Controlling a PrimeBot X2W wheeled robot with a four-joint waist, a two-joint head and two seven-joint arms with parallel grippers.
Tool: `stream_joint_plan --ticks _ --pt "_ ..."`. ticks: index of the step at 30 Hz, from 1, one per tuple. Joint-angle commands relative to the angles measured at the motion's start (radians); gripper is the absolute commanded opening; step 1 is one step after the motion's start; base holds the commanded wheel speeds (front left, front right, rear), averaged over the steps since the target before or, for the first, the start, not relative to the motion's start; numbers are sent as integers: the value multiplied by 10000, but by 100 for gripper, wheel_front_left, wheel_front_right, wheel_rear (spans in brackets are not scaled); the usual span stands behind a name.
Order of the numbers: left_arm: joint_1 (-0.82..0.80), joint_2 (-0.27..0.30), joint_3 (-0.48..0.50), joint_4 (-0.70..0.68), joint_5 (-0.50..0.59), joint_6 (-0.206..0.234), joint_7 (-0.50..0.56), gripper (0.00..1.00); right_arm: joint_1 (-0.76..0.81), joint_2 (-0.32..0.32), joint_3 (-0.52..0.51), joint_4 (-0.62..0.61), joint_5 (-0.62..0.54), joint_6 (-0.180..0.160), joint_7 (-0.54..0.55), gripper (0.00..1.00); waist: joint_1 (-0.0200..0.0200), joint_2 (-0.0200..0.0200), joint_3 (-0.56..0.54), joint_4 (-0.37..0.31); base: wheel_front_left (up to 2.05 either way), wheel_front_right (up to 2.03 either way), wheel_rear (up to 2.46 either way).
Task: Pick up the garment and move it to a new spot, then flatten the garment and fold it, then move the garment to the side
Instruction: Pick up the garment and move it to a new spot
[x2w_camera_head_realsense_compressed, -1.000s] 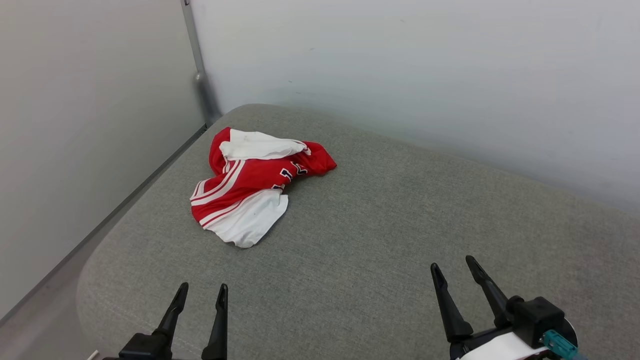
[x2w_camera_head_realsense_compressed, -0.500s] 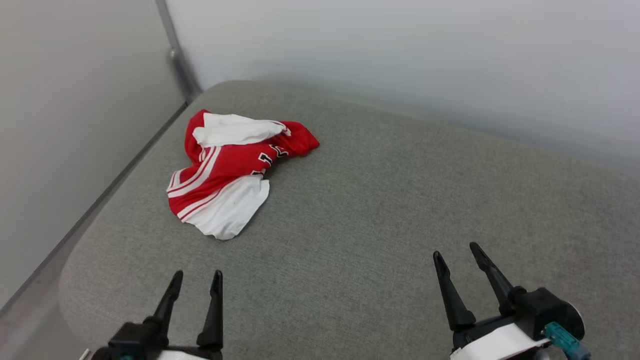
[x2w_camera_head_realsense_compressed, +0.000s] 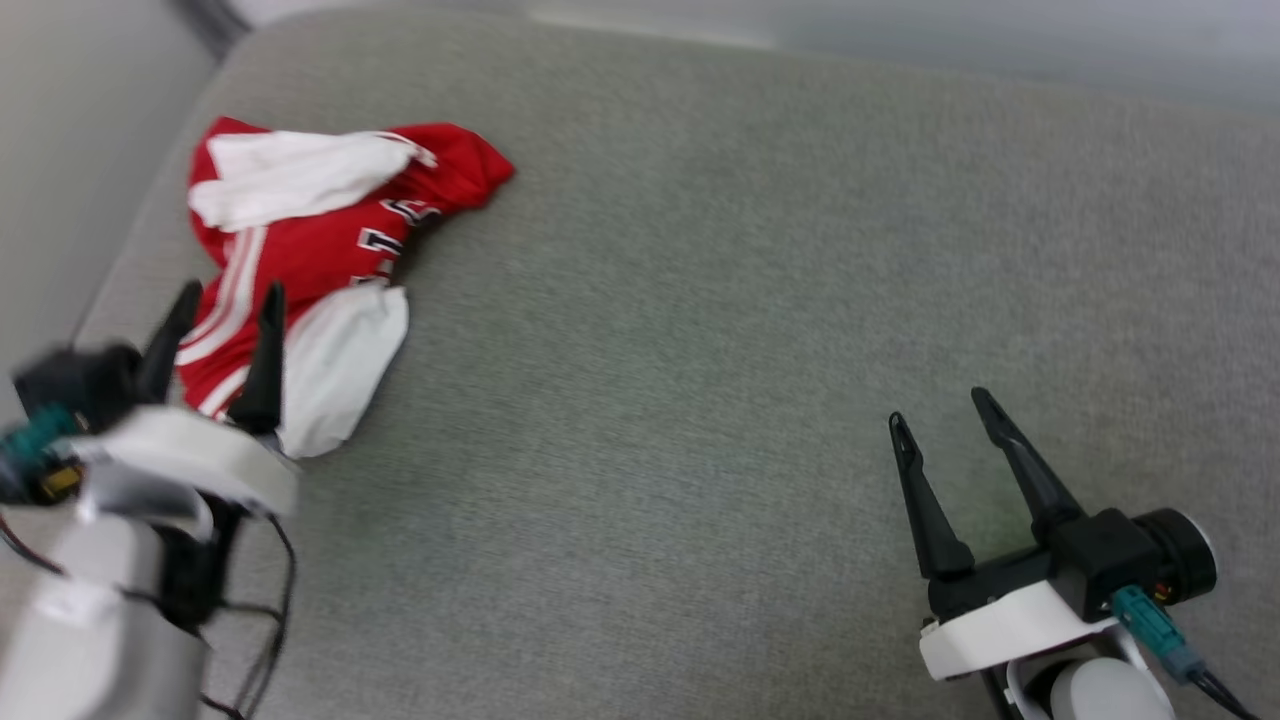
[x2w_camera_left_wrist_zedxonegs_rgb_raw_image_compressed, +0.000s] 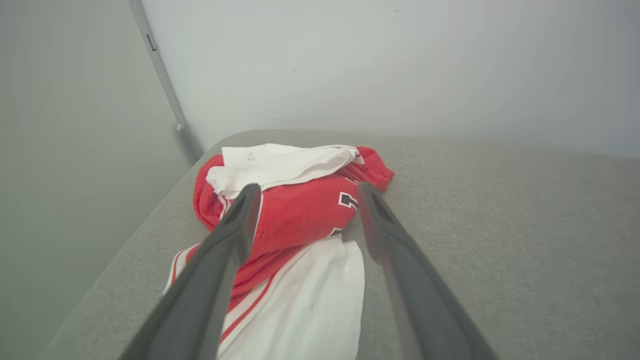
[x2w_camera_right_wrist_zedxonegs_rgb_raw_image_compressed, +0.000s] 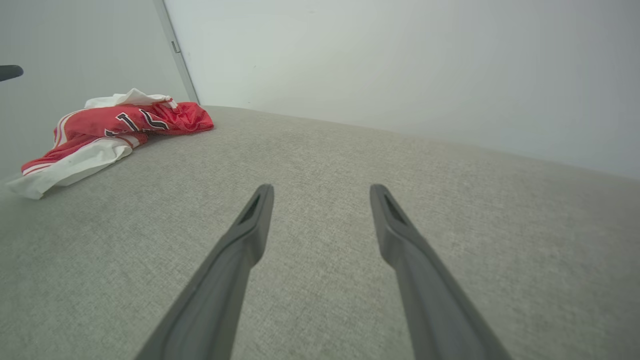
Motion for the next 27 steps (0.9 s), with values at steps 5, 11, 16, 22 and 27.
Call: stream_joint_plan --ticks 5,11,16,22,27 --pt "-1785 1898 -957 981 -1880 -18 2639 100 -408 1 -135 -253 -295 -3 -21 100 -2 0 1322 -871 0 0 0" --pt "-2982 3227 -1414 1667 -3205 -20 6034 100 -620 1 -148 -416 -64 -3 -20 100 -2 0 2003 -1230 0 0 0" --pt "-3522 3712 -1604 1933 -4239 -21 8023 100 -796 -1 36 -573 -18 -3 -20 100 -2 0 2462 -1470 0 0 0" --pt "-3918 3767 -1644 2459 -4986 -11 9447 100 -941 -2 102 -613 -101 -5 -17 100 -2 0 2868 -1689 0 0 0" --pt "-3877 3548 -1869 3018 -5191 -12 9986 50 -979 -7 84 -549 -144 -5 -14 100 -2 0 2932 -1775 0 0 0"
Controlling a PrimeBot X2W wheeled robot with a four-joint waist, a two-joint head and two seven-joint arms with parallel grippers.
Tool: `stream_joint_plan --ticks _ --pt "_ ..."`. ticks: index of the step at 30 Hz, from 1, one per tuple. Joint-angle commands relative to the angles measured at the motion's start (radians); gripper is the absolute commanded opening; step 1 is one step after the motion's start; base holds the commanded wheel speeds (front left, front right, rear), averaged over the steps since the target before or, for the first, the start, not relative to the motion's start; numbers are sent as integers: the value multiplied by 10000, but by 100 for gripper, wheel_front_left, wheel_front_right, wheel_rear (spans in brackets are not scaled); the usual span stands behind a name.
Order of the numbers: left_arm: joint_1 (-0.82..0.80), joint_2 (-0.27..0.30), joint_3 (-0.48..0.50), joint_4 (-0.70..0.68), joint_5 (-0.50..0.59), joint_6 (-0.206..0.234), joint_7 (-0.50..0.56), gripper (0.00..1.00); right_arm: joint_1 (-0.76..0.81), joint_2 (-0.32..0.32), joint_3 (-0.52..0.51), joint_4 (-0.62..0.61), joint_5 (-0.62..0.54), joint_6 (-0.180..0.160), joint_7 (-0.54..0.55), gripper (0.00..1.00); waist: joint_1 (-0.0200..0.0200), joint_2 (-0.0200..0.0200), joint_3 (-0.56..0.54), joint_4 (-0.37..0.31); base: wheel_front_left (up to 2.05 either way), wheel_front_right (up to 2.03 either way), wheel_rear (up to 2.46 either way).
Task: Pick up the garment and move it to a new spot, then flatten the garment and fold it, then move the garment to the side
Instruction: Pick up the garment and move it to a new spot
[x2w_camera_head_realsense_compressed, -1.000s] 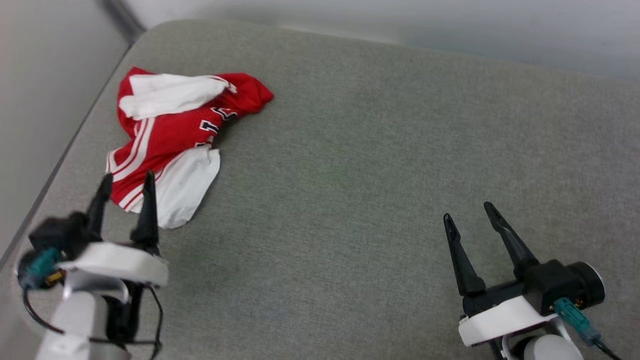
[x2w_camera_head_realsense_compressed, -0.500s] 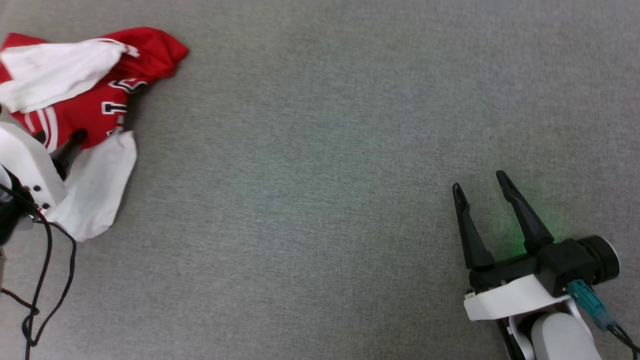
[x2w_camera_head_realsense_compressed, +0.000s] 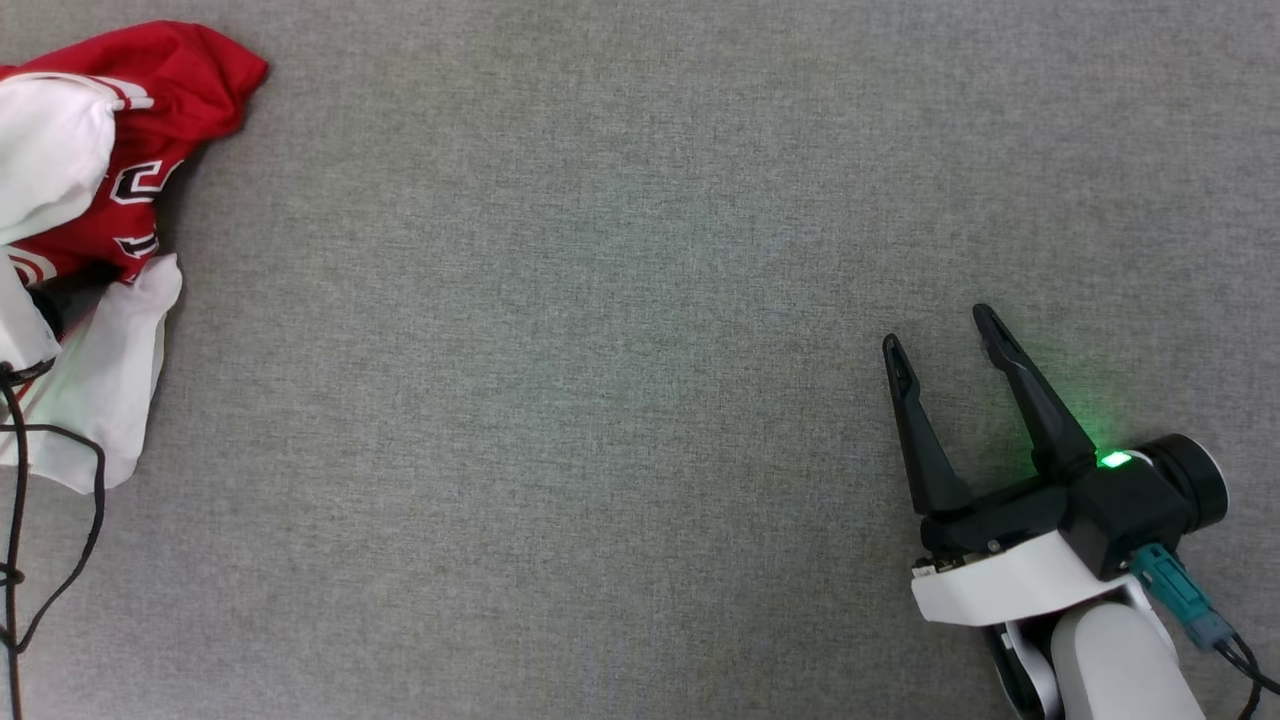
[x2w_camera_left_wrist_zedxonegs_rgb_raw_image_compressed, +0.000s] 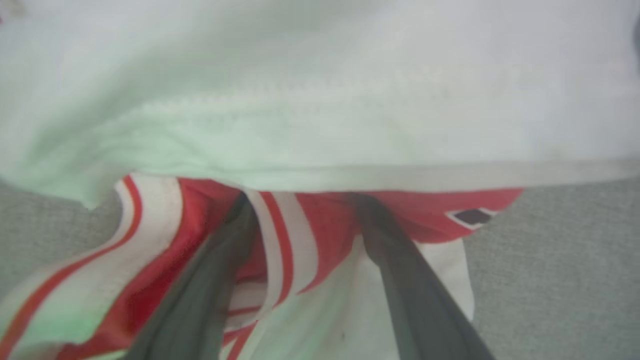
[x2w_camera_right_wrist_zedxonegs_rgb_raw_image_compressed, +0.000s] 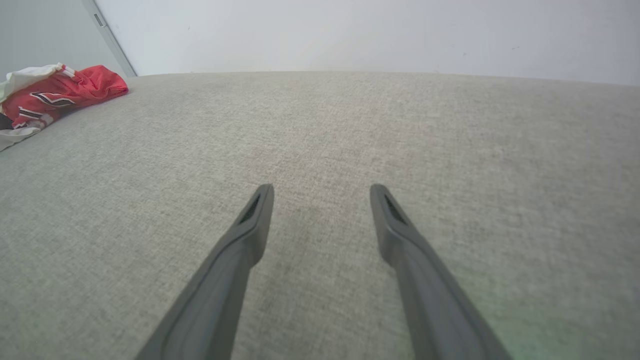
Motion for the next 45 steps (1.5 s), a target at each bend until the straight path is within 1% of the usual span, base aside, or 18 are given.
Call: stream_joint_plan --ticks 1,2,6,11,15,19,24,30,35,36,40,45 --pt "248 -452 -297 352 -163 -7 356 0 -84 -16 -72 169 -52 -7 -5 100 -1 0 -38 -28 0 0 0" --pt "255 -452 -304 394 -176 -7 324 0 -74 -16 -80 193 -51 -7 -3 100 -1 0 -82 -34 0 0 0" --pt "239 -304 -228 415 -20 3 -563 0 -68 -15 -50 250 -34 -7 -3 100 -1 0 -398 -50 0 0 0" --pt "442 -40 -540 -94 -369 -3 -1297 0 45 -10 79 407 138 -7 -11 100 -1 0 -1117 -86 0 0 0" --pt "793 257 -1136 -757 -559 -4 -1839 0 135 -9 168 608 291 -5 -11 100 -1 0 -1758 -152 0 0 0" --pt "1078 387 -1925 -1552 -725 -3 -2360 0 272 -9 287 774 469 -7 -13 100 -1 0 -2370 -309 0 0 0" --pt "1410 -15 -2887 -2658 -1036 -5 -2702 0 398 -10 414 924 710 -5 -13 100 -1 0 -3053 -616 0 0 0" --pt "1562 -1110 -3710 -3516 -671 77 -3006 0 530 -9 520 988 951 -7 -13 100 -1 0 -3542 -1137 0 0 0" --pt "1517 -2211 -4333 -3975 -437 279 -3226 0 530 -9 503 944 1169 -5 -11 100 -1 0 -3697 -1808 0 0 0" --pt "1443 -2447 -4456 -3975 -380 326 -3288 0 533 -9 493 939 1203 -7 -13 100 -1 0 -3700 -1956 0 0 0" --pt "1238 -3480 -5167 -3698 -122 244 -3475 0 456 -7 471 865 1345 -5 -13 100 -1 0 -3620 -2581 0 0 0" --pt "900 -4635 -5867 -2891 316 188 -4046 0 370 -4 434 658 1530 -5 -13 100 -1 0 -3450 -3289 0 0 0"
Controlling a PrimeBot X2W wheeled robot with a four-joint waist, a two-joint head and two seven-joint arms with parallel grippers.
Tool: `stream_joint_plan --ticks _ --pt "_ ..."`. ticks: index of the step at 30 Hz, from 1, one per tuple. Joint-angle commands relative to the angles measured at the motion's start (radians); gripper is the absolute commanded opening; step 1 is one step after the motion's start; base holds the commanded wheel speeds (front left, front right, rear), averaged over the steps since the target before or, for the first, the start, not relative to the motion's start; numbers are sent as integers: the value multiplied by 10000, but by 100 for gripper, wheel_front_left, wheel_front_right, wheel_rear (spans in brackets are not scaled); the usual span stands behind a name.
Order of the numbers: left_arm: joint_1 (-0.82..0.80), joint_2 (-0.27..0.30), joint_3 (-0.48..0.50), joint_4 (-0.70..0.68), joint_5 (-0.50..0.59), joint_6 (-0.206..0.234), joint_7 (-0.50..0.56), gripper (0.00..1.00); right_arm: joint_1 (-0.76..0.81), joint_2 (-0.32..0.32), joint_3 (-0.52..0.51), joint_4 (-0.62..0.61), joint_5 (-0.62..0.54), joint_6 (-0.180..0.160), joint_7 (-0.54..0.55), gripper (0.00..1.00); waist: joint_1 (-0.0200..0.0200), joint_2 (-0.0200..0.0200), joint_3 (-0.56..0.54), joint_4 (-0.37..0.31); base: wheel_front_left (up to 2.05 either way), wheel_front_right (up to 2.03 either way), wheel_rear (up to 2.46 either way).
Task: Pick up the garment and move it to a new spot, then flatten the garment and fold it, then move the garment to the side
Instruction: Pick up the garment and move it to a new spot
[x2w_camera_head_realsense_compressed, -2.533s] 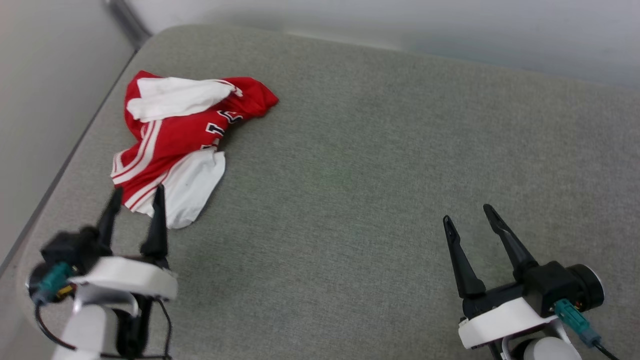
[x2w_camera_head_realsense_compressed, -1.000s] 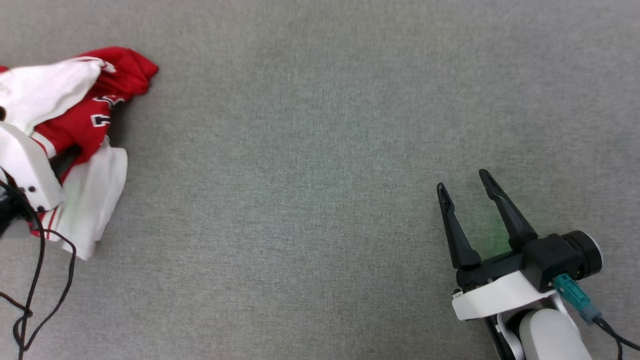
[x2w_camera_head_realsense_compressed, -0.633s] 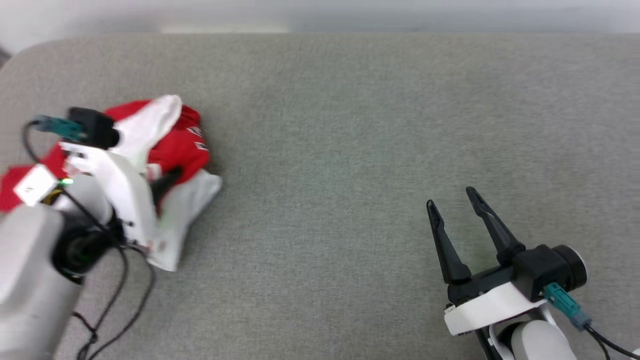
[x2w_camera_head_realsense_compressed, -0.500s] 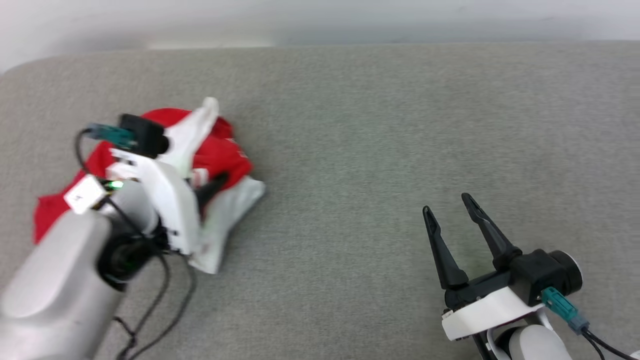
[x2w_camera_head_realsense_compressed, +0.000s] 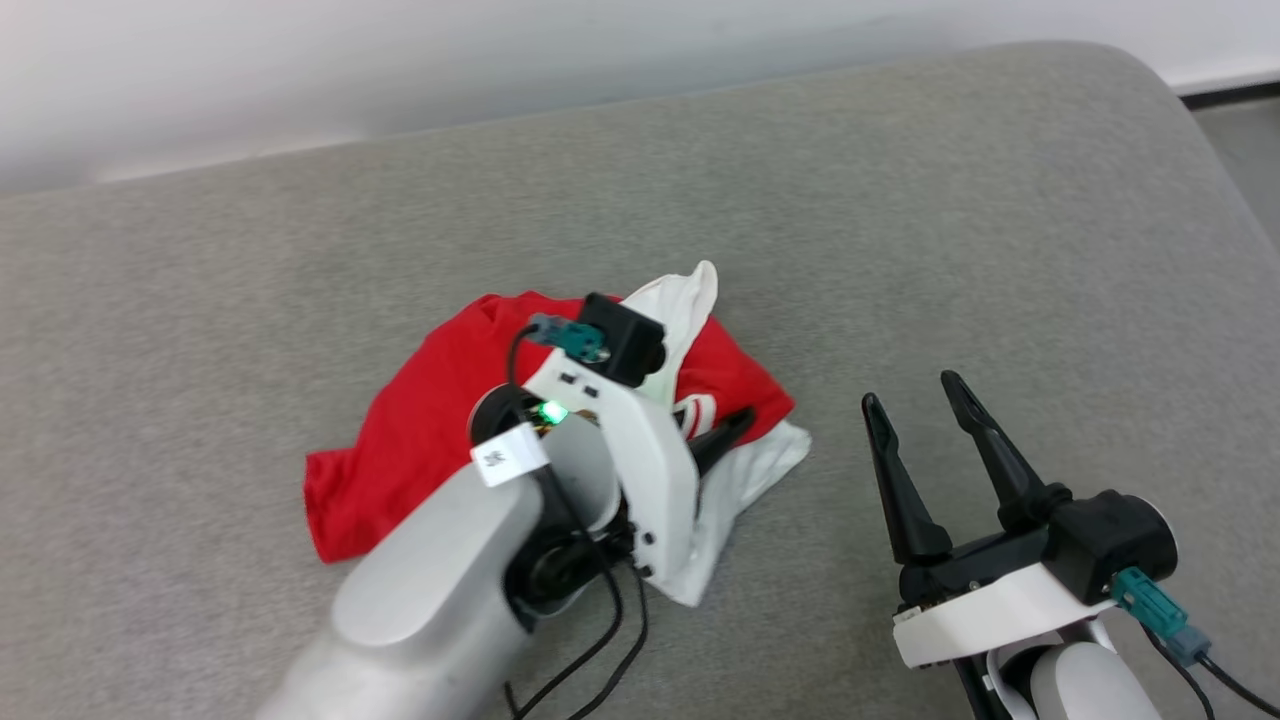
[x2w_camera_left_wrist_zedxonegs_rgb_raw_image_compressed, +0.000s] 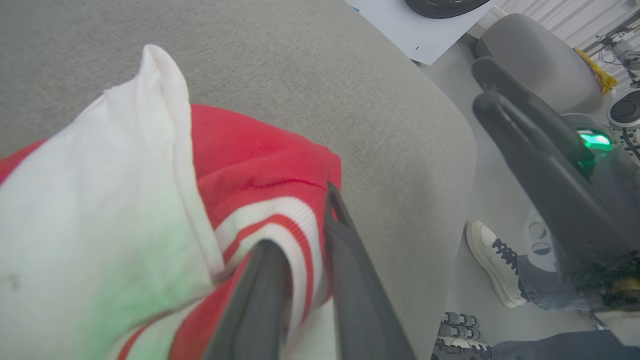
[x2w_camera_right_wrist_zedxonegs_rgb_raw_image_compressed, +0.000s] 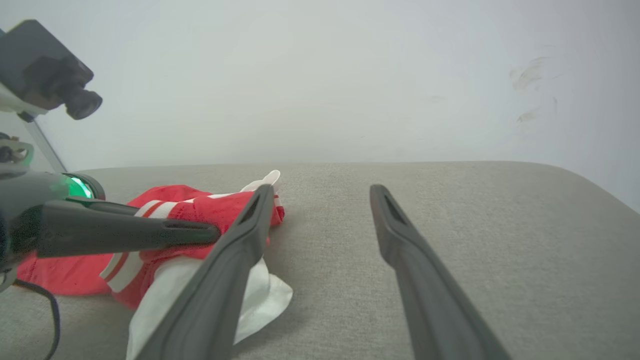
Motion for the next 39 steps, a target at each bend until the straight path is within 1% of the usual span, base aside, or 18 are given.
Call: stream_joint_plan --ticks 1,3,5,6,7,8,10,13,15,19,22,24,30,35,37,39 --pt "-335 -397 -162 429 270 -12 -356 0 -129 11 -6 -80 83 -3 -20 100 1 0 170 -542 0 0 0" --pt "-475 -792 -412 932 507 -38 -633 0 -155 11 50 -95 120 -3 -20 100 1 0 224 -774 0 0 0" --pt "-675 -1102 -465 1452 667 -45 -1053 0 -181 13 104 -91 192 -3 -20 100 1 0 250 -971 0 0 0" --pt "-776 -1204 -501 1699 802 -36 -1318 30 -179 11 106 -101 208 -3 -20 100 1 0 253 -1040 0 0 0" --pt "-837 -1330 -551 1952 887 -38 -1562 100 -173 11 91 -116 230 -3 -20 100 1 0 251 -1085 0 0 0" --pt "-837 -1330 -551 1952 887 -38 -1562 100 -173 11 91 -116 230 -3 -20 100 1 0 251 -1085 0 0 0" --pt "-901 -1527 -618 2342 958 -69 -2002 100 -154 13 79 -137 262 -3 -20 100 1 0 229 -1127 0 0 0" --pt "-1052 -1622 -716 2734 1086 -110 -2602 100 -83 14 -24 -144 228 -3 -20 100 1 0 108 -1004 0 0 0" --pt "-1082 -1568 -889 2853 1209 -153 -2905 100 -15 14 -48 -138 160 -3 -20 100 1 0 -39 -814 0 0 0" --pt "-954 -1267 -725 2676 1175 -178 -3663 100 171 11 -234 -126 -14 -3 -20 100 1 0 -479 -257 0 0 0" --pt "-708 -857 -416 2413 1162 -111 -4292 100 312 11 -429 -65 -162 -3 -20 100 1 0 -856 208 0 0 0" --pt "-540 -505 -135 2256 1164 36 -4700 100 387 11 -569 -62 -268 -3 -20 100 1 0 -1071 515 0 0 0" --pt "246 883 616 1490 1527 516 -6049 100 592 11 -897 -12 -428 -3 -20 100 1 0 -1573 1155 0 0 0" --pt "1474 1887 1350 223 1973 1183 -6592 100 733 11 -1119 -34 -489 -3 -20 100 1 0 -1812 1407 0 0 0" --pt "2214 2144 1702 -446 2176 1511 -6641 100 844 13 -1161 -71 -516 -3 -20 100 1 0 -1881 1449 0 0 0" --pt "2932 2194 2245 -1241 2328 1815 -6661 100 913 11 -1200 -112 -511 -3 -19 100 1 0 -1919 1479 0 0 0"
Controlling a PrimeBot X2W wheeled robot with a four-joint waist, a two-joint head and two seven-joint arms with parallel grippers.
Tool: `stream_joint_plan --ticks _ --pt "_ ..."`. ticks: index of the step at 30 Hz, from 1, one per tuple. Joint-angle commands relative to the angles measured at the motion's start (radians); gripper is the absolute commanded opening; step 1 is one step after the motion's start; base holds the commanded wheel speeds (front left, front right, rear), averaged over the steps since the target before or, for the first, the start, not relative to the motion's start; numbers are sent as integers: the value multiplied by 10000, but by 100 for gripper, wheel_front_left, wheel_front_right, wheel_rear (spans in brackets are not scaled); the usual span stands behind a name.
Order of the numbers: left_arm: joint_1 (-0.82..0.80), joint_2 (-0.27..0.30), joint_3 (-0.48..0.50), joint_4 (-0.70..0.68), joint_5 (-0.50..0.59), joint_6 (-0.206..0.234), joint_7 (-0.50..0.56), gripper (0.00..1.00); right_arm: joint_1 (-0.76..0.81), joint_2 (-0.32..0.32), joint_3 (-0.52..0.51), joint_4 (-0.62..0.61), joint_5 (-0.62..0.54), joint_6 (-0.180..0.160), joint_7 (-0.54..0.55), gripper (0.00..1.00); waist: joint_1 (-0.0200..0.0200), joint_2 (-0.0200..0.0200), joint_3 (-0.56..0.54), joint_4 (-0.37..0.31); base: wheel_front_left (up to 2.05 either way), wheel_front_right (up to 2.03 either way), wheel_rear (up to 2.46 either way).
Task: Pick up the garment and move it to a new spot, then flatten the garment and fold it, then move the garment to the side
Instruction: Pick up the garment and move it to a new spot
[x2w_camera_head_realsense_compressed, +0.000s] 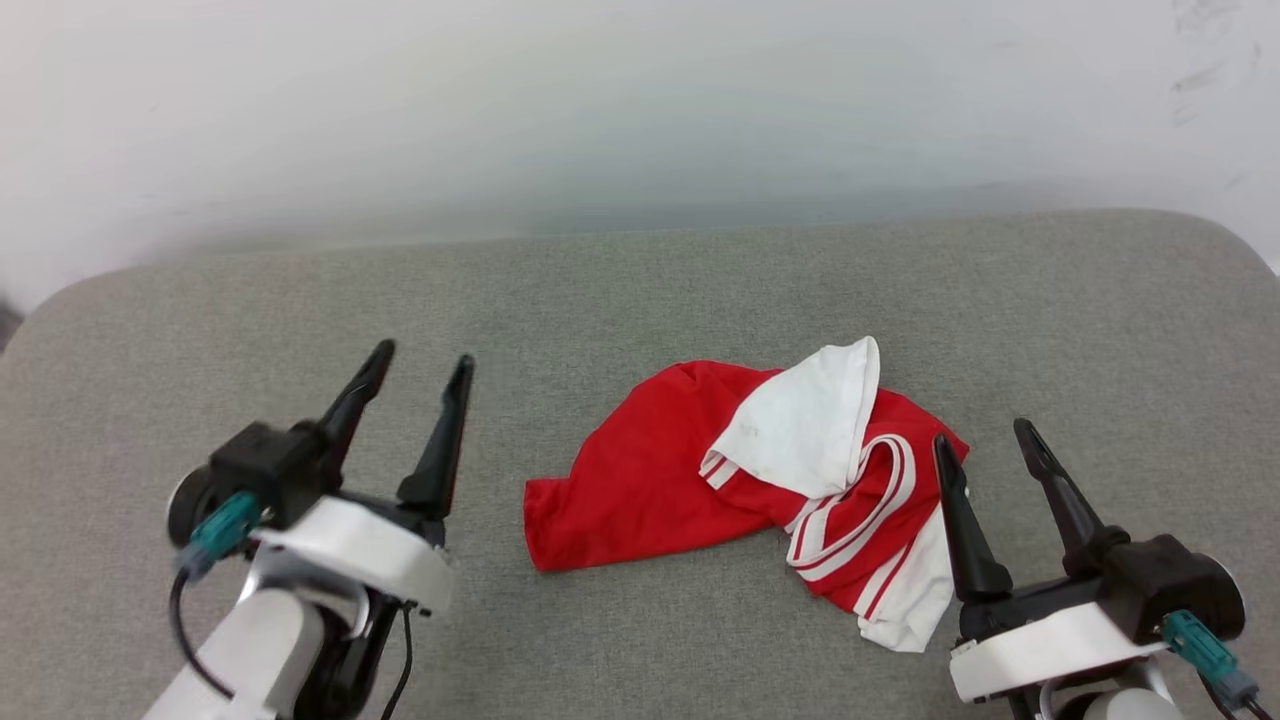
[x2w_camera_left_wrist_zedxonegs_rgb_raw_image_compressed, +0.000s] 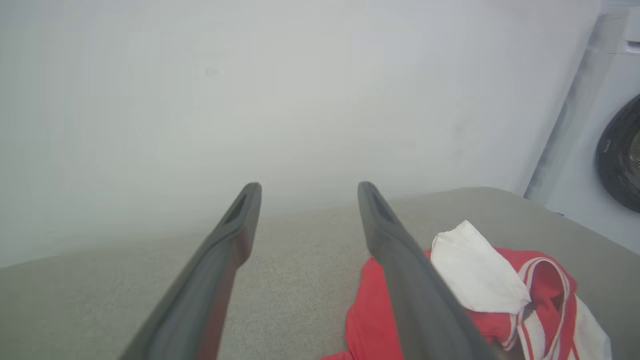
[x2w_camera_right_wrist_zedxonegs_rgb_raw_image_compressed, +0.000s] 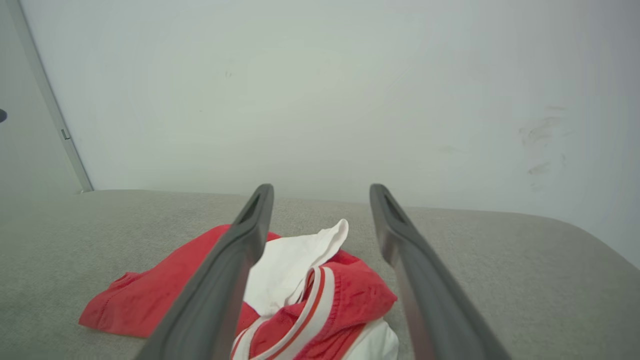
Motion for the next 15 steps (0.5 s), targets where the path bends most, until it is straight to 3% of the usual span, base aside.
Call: stream_joint_plan --ticks 1,5,15 --pt "549 -83 416 -558 197 179 -66 100 129 11 -56 -63 2 -3 -20 100 1 0 -38 47 0 0 0" --pt "1883 -538 1385 -1674 920 296 -51 100 298 15 -87 -101 71 -3 -20 100 1 0 -61 47 0 0 0" --pt "3691 -1971 2403 -2669 2826 -311 -53 100 424 15 13 -93 206 -3 -20 100 1 0 -132 -36 0 0 0"
